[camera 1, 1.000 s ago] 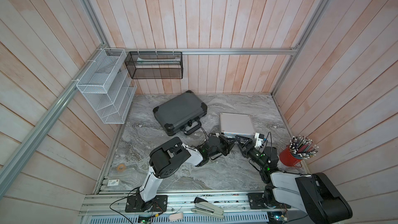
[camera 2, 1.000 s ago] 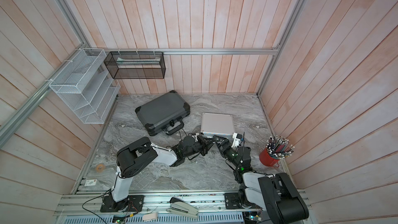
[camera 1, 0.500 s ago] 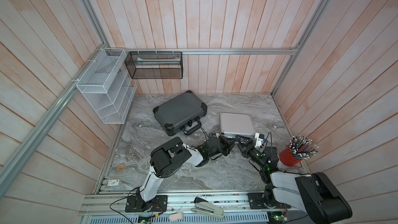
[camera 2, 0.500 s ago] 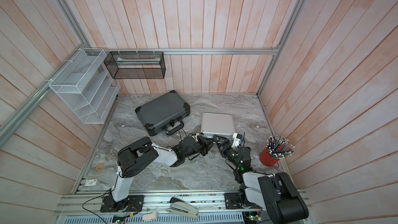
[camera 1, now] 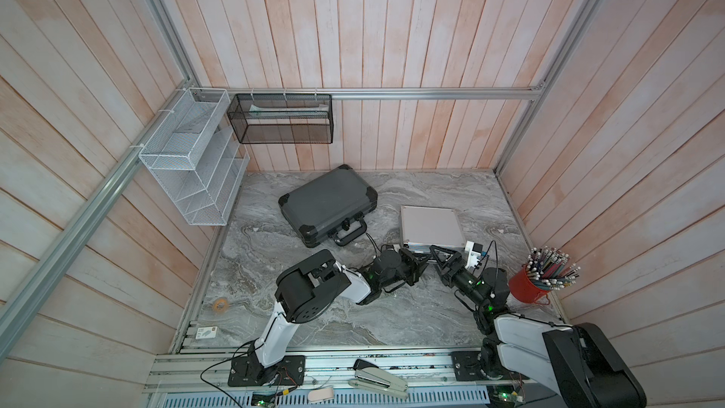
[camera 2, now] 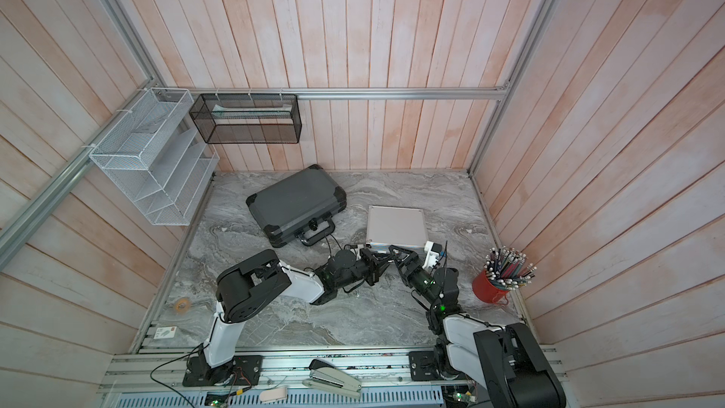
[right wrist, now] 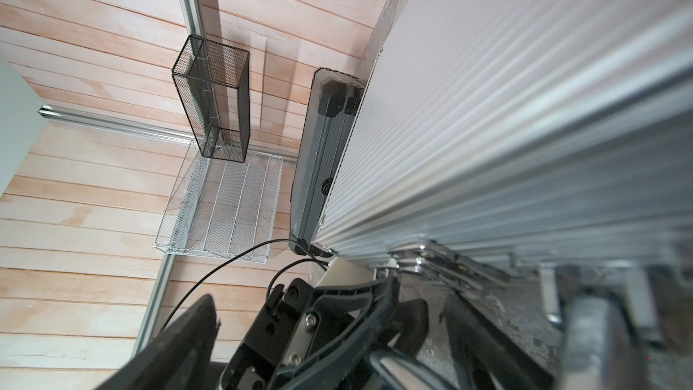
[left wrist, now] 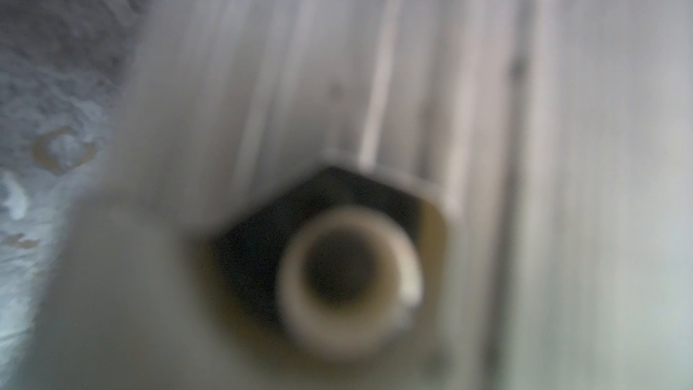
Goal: Open the poker set cases
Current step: Open the fastener on the poker set case.
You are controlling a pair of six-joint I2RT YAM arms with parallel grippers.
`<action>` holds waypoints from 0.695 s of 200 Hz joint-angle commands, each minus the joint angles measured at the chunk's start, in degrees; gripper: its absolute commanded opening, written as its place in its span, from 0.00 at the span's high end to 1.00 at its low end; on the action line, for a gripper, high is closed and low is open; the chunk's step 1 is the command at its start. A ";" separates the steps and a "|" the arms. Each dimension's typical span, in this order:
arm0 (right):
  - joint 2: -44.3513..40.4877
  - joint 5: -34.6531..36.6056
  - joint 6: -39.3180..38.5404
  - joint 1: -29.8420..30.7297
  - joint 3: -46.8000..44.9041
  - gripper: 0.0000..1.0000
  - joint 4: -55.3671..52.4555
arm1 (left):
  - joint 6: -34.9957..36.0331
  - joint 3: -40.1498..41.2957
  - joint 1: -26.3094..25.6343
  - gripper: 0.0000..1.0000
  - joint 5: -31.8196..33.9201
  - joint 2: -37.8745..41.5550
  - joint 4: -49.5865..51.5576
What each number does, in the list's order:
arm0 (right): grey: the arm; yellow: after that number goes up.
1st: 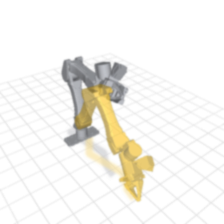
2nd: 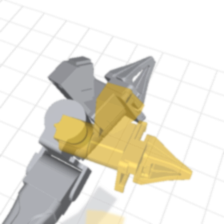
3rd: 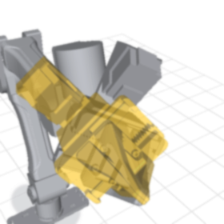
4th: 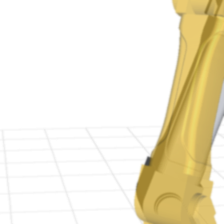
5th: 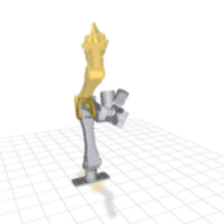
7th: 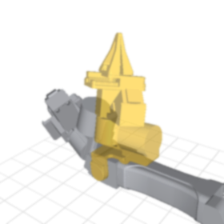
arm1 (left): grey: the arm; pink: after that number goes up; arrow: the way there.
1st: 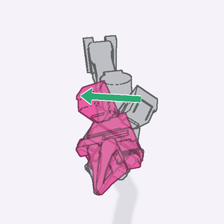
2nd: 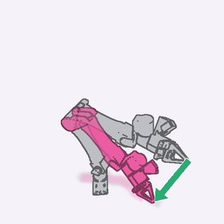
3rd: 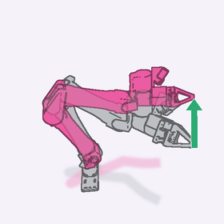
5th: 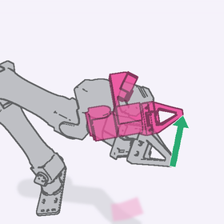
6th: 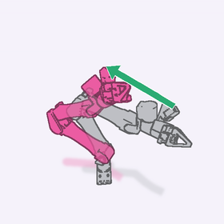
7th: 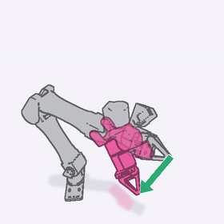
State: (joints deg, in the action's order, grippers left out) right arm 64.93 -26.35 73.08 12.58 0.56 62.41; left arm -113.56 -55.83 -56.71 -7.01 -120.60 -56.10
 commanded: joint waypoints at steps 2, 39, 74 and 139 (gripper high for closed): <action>-0.34 -0.60 -1.95 -0.54 -0.12 0.05 -1.31 | -0.96 -2.57 -0.15 1.00 0.59 0.92 -9.39; -0.59 -0.22 -3.15 -0.71 -0.71 0.04 -5.10 | -1.05 -2.69 -0.07 1.00 0.76 0.98 -9.38; -0.93 0.06 -4.35 -0.71 -0.67 0.03 -7.33 | -0.96 -2.67 -0.06 1.00 0.85 1.20 -9.38; 1.35 -0.58 -3.78 -0.80 -0.14 0.02 -3.08 | -0.84 -2.72 -0.02 1.00 0.67 1.08 -9.21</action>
State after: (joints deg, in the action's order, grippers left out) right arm 65.04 -26.72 69.89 12.16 0.56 56.75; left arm -113.67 -55.83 -56.71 -7.03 -120.68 -55.94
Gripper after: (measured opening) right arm 0.980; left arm 0.153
